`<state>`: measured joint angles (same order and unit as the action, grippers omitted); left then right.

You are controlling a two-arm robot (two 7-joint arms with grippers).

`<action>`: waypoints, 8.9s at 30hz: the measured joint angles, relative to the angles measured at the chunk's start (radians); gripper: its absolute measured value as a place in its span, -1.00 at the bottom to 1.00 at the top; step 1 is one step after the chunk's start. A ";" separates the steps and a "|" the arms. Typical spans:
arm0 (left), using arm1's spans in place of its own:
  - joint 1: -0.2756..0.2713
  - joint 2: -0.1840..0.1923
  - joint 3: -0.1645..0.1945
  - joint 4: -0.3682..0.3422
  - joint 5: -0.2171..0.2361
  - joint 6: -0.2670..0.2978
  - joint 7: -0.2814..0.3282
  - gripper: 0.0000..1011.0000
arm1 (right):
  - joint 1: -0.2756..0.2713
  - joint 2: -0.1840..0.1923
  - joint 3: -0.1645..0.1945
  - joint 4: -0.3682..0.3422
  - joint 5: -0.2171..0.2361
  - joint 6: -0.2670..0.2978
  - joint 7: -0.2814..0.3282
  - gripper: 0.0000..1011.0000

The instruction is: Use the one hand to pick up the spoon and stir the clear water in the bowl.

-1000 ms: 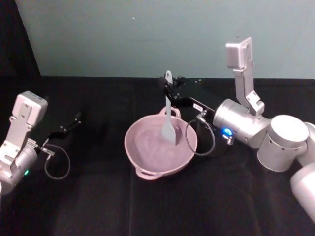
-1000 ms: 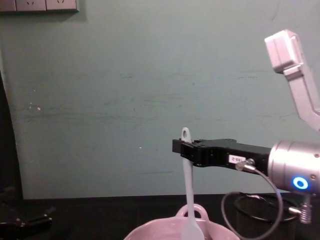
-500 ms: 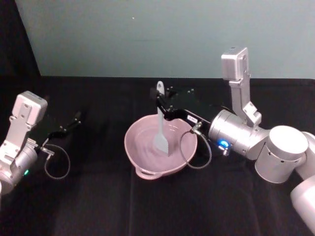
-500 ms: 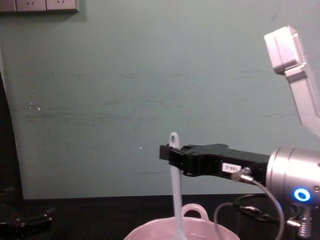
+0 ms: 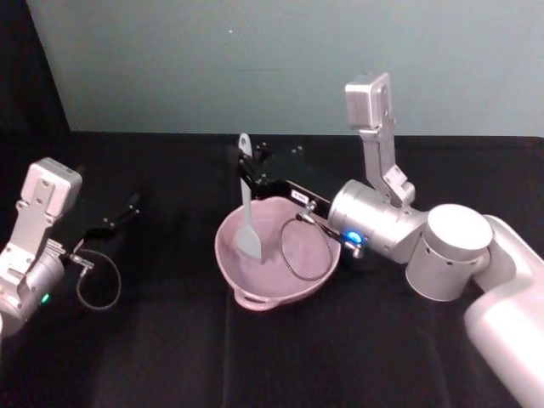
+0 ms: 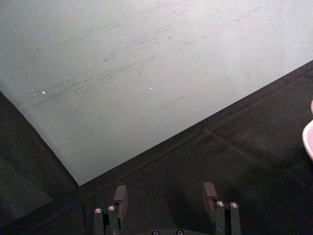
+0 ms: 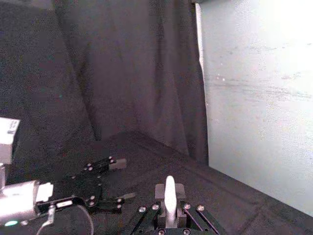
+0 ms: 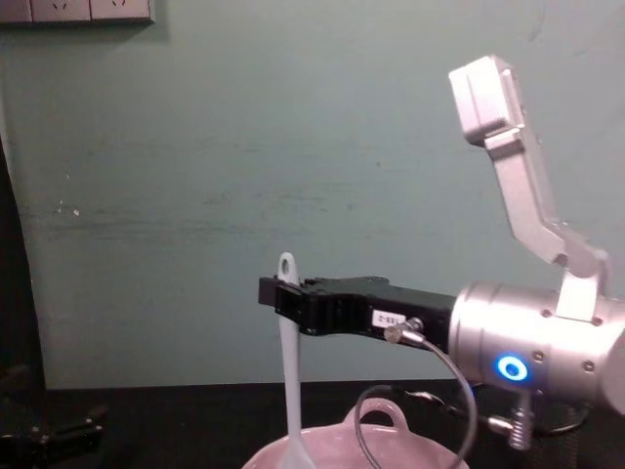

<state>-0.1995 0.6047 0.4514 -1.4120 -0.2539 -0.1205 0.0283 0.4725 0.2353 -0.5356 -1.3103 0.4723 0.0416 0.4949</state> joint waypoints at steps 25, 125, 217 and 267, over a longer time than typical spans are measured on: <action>0.000 0.000 0.000 0.000 0.000 0.000 0.000 1.00 | 0.031 0.007 0.070 0.075 0.002 -0.020 -0.028 -0.77; 0.000 0.000 0.000 0.000 0.000 0.000 0.000 1.00 | -0.048 0.025 0.036 -0.052 0.010 -0.007 -0.022 -0.77; 0.000 0.000 0.000 0.000 0.000 0.000 0.000 1.00 | -0.172 0.144 0.312 0.035 0.523 0.016 -0.044 -0.77; 0.000 0.000 0.000 0.000 0.000 0.000 0.000 1.00 | -0.271 0.213 0.293 -0.031 0.592 -0.006 -0.045 0.81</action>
<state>-0.1995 0.6047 0.4513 -1.4120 -0.2539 -0.1205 0.0282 0.2011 0.4484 -0.2424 -1.3408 1.0642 0.0357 0.4498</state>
